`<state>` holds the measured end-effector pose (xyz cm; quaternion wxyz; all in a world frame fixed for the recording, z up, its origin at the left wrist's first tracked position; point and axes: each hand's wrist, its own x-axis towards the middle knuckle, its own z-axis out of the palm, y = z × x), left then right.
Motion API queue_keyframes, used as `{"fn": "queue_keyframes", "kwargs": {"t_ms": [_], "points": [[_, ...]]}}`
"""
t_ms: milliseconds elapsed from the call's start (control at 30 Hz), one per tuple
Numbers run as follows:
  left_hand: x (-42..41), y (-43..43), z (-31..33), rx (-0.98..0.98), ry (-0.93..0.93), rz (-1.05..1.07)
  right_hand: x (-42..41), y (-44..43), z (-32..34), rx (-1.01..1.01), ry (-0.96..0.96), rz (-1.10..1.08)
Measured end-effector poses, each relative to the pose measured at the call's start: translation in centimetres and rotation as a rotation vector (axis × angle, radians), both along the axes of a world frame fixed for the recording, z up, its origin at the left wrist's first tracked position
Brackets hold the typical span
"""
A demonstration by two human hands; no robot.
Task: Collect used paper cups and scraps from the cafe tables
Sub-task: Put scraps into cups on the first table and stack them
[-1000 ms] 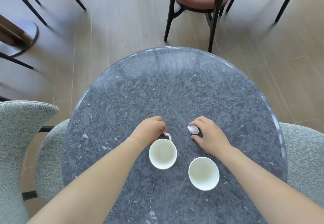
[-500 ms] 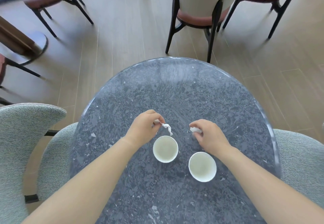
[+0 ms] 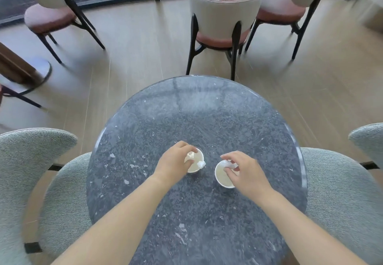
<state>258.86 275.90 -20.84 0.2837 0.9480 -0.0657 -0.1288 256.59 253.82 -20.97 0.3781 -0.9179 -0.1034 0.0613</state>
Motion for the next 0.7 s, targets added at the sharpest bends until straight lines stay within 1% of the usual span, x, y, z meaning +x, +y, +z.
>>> {"fn": "queue_keyframes", "kwargs": {"t_ms": [267,500,700], "points": [[-1.3,-0.4,-0.5,0.047,0.025,-0.053,-1.8,-0.7,0.8,0.022,0.007,-0.045],[-1.7,-1.2,-0.9,0.112,0.009,-0.096,-3.1,-1.2,1.1,-0.023,0.049,-0.044],[-1.3,-1.7,-0.9,0.133,0.009,-0.062,-4.0,-1.2,0.8,-0.076,0.046,-0.005]]}}
